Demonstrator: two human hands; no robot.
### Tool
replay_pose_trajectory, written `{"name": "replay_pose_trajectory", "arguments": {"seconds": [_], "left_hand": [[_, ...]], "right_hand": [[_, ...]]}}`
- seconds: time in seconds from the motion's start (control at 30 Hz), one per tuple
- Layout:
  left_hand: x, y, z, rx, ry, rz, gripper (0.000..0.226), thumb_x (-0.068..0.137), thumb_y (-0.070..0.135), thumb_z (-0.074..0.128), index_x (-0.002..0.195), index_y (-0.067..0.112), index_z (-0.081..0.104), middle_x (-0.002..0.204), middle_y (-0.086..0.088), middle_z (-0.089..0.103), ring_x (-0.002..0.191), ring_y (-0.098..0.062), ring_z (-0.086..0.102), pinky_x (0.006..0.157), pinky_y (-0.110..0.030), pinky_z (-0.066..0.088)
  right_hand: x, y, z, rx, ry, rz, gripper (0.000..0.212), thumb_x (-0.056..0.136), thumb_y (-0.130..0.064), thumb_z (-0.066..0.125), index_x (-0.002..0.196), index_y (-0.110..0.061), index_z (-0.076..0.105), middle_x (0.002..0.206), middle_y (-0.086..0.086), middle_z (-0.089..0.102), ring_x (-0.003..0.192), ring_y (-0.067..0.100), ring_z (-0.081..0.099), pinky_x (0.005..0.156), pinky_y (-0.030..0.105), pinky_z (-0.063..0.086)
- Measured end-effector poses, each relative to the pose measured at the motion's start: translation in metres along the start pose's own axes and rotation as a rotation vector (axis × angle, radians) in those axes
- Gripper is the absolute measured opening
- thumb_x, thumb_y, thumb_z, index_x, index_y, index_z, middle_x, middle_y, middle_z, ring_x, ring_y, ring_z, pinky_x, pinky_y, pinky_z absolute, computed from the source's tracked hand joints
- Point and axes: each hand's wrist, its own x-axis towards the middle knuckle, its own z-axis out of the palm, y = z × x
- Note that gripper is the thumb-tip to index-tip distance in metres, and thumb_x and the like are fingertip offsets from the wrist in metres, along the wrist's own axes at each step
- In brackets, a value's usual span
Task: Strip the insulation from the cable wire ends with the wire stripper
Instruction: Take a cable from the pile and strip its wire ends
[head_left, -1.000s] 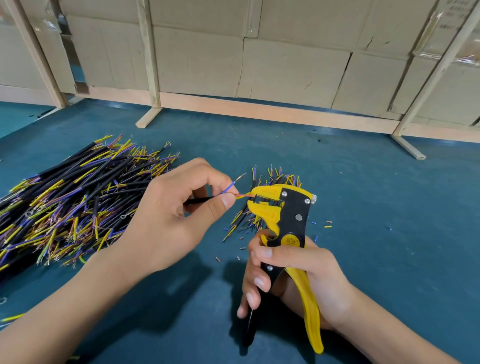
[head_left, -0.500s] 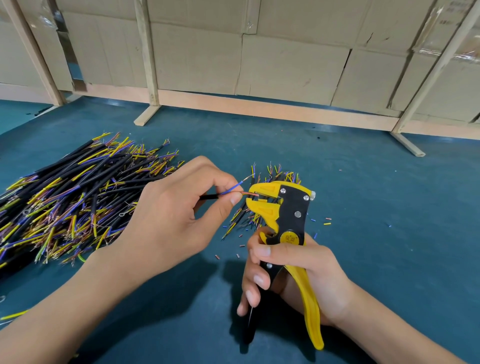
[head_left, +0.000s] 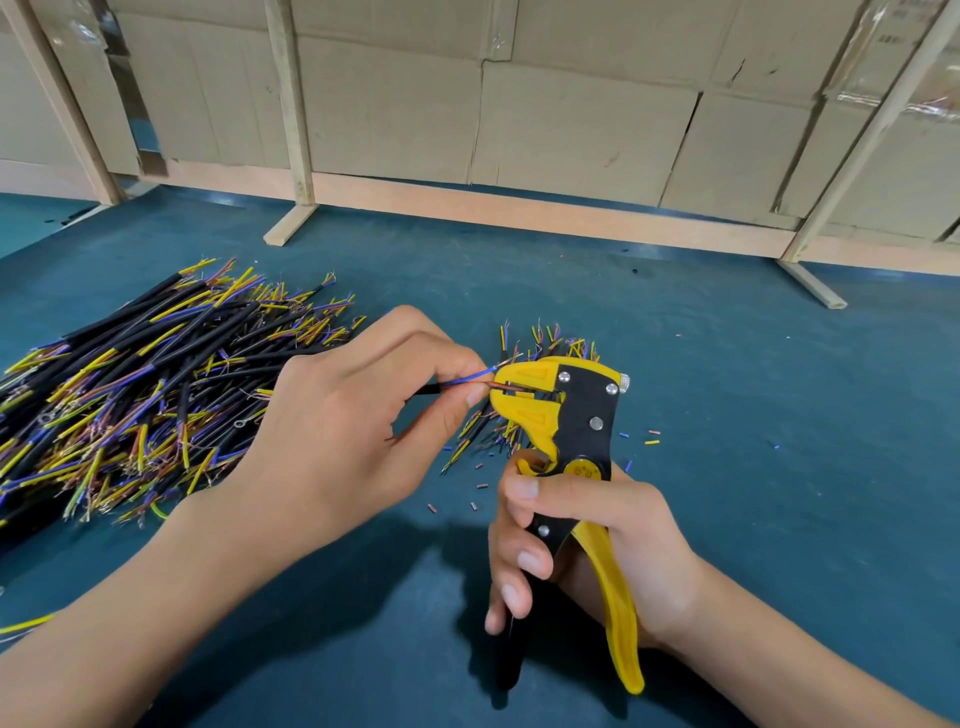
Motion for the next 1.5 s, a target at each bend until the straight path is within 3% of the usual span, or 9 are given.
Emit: {"name": "replay_pose_trajectory", "arguments": {"seconds": [0.67,0.9,1.0,1.07,1.17,1.23,1.3,1.4,1.5], "left_hand": [[-0.003,-0.011,0.004,-0.073,0.016,0.05,0.014,0.099,0.019,0.065,0.105,0.013,0.076,0.096,0.003,0.066,0.078,-0.02,0.064,0.058,-0.043,0.051],[-0.001,-0.013,0.001,-0.015,-0.022,0.077,0.015,0.099,0.02,0.064,0.107,0.015,0.076,0.097,0.003,0.067,0.075,-0.021,0.063,0.056,-0.041,0.051],[0.0,-0.021,-0.007,0.156,-0.036,0.13,0.017,0.098,0.013,0.063,0.105,0.02,0.077,0.098,0.003,0.068,0.076,-0.021,0.066,0.055,-0.04,0.051],[0.0,-0.043,-0.023,0.265,0.073,0.036,0.02,0.098,0.014,0.061,0.105,0.024,0.077,0.101,0.002,0.069,0.082,-0.02,0.068,0.059,-0.041,0.053],[-0.002,-0.076,-0.053,0.241,0.26,-0.259,0.019,0.101,0.029,0.058,0.112,0.028,0.074,0.104,0.005,0.064,0.086,-0.011,0.061,0.077,-0.035,0.05],[-0.002,-0.08,-0.054,0.223,0.266,-0.27,0.019,0.101,0.033,0.058,0.112,0.027,0.074,0.101,0.01,0.06,0.08,-0.007,0.056,0.073,-0.034,0.048],[0.0,-0.068,-0.045,0.218,0.197,-0.163,0.017,0.1,0.03,0.061,0.109,0.025,0.075,0.099,0.009,0.062,0.077,-0.006,0.056,0.066,-0.035,0.048],[0.001,-0.053,-0.031,0.147,0.082,-0.048,0.016,0.099,0.023,0.063,0.108,0.019,0.076,0.098,0.005,0.065,0.078,-0.015,0.062,0.063,-0.038,0.05],[0.001,-0.043,-0.019,0.021,0.045,-0.035,0.015,0.098,0.02,0.064,0.106,0.014,0.075,0.096,0.003,0.064,0.081,-0.017,0.062,0.066,-0.034,0.049]], "right_hand": [[0.0,0.0,0.002,-0.045,0.104,0.024,0.032,0.08,-0.017,0.071,0.059,-0.009,0.049,0.044,0.005,0.038,0.036,0.021,0.047,0.049,0.034,0.052],[0.001,-0.001,0.001,-0.03,0.183,0.013,0.038,0.078,-0.02,0.072,0.056,-0.012,0.042,0.042,0.002,0.032,0.032,0.018,0.039,0.041,0.028,0.048],[-0.001,0.002,0.003,-0.01,0.247,-0.047,0.038,0.077,-0.021,0.072,0.055,-0.013,0.042,0.042,0.002,0.031,0.032,0.02,0.038,0.041,0.029,0.048],[-0.002,0.002,0.002,0.043,0.342,-0.085,0.035,0.076,-0.021,0.071,0.056,-0.016,0.042,0.043,0.001,0.03,0.033,0.02,0.036,0.042,0.03,0.047],[-0.001,0.002,0.003,0.061,0.398,-0.098,0.035,0.073,-0.022,0.071,0.058,-0.016,0.041,0.045,0.002,0.029,0.034,0.021,0.036,0.043,0.031,0.047],[0.0,0.005,0.005,0.016,0.386,-0.11,0.036,0.072,-0.024,0.073,0.058,-0.012,0.042,0.046,0.005,0.028,0.035,0.022,0.038,0.045,0.034,0.049],[0.0,0.007,0.006,0.002,0.363,-0.107,0.037,0.073,-0.025,0.074,0.059,-0.009,0.043,0.047,0.006,0.029,0.037,0.024,0.039,0.048,0.037,0.051],[-0.001,0.006,0.005,0.023,0.321,-0.089,0.031,0.072,-0.025,0.075,0.069,-0.001,0.056,0.049,0.008,0.034,0.04,0.026,0.042,0.052,0.042,0.053],[0.0,0.006,0.005,0.024,0.271,-0.083,0.042,0.074,-0.024,0.071,0.107,0.002,0.072,0.053,0.009,0.04,0.045,0.028,0.048,0.057,0.046,0.055]]}}
